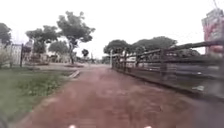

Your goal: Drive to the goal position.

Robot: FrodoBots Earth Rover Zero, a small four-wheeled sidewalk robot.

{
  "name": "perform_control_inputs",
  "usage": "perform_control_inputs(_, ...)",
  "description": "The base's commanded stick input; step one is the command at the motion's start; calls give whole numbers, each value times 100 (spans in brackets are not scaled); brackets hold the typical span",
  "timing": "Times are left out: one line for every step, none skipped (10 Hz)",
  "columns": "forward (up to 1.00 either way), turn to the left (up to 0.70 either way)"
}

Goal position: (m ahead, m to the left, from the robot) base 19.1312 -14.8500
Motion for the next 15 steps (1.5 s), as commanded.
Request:
perform_control_inputs(100, 3)
perform_control_inputs(100, 3)
perform_control_inputs(100, 3)
perform_control_inputs(100, 3)
perform_control_inputs(100, 3)
perform_control_inputs(100, 3)
perform_control_inputs(100, 3)
perform_control_inputs(100, 3)
perform_control_inputs(100, 3)
perform_control_inputs(100, 3)
perform_control_inputs(100, 3)
perform_control_inputs(100, 3)
perform_control_inputs(100, 3)
perform_control_inputs(100, 3)
perform_control_inputs(100, 3)
